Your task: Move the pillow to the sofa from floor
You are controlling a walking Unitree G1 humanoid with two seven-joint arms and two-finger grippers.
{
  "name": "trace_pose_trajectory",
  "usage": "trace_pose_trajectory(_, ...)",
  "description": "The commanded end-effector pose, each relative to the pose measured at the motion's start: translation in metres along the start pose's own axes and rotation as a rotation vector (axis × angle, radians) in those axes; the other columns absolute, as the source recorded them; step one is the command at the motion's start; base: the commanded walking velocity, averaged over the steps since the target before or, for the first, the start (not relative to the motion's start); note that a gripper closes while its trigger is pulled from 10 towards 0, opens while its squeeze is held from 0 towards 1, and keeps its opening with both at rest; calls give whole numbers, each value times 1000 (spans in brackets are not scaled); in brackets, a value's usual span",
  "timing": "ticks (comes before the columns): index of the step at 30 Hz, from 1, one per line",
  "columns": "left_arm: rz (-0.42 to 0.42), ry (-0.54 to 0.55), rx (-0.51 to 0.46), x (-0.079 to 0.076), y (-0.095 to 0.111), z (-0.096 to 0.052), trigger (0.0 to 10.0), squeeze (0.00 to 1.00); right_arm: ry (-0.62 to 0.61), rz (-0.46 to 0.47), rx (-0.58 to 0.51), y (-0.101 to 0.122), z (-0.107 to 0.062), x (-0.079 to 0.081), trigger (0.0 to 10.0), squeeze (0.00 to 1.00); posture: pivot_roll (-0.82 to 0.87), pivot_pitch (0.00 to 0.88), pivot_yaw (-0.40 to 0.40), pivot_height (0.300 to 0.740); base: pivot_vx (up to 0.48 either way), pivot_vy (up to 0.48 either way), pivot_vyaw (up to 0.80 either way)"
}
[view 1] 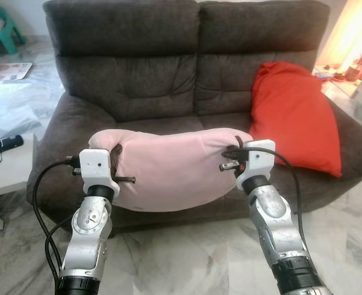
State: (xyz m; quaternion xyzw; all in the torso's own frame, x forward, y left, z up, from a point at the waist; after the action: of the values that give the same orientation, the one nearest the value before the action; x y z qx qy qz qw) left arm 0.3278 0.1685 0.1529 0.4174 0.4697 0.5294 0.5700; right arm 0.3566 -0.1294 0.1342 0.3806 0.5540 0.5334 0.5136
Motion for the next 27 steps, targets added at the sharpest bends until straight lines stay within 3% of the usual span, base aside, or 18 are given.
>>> trace_pose_trajectory(1, 4, 43, -50, 9, 13, 0, 10000, 0, -13, -20, -111, 26, 4, -6, 10000, 0, 27, 16, -36, 740, 0, 0, 800)
trace_pose_trajectory(9, 24, 16, -60, 2, 17, 3, 10000, 0, -2, 1, -115, 26, 4, -4, 10000, 0, 26, 12, -35, 740, 0, 0, 769)
trace_pose_trajectory(11, 27, 13, -62, 1, 17, 4, 10000, 0, -4, 34, -113, 25, 4, -4, 10000, 0, 26, 14, -35, 740, 0, 0, 0)
trace_pose_trajectory(22, 32, 16, -75, 3, 21, 3, 10000, 0, 19, 27, -104, 24, 5, 1, 10000, 0, 32, 24, -36, 740, 0, 0, 0)
trace_pose_trajectory(27, 38, 14, -88, 2, 25, 6, 10000, 0, 48, -12, -121, 28, 6, 6, 10000, 0, 30, 27, -35, 740, 224, 0, 0)
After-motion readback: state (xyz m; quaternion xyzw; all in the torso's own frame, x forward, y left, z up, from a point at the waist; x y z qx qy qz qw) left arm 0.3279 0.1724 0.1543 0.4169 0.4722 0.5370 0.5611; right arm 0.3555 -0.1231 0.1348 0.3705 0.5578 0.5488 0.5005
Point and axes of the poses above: a point about 5 cm out from each wrist's last joint towards the gripper, its own z axis pointing out of the wrist towards the gripper, its own y axis along the axis of the wrist's last joint, x = y × z, the point moved 3 cm from there along z, pointing out of the wrist towards the gripper, and after that the axes turned 7 degrees about -z, right-handed, at the moved point
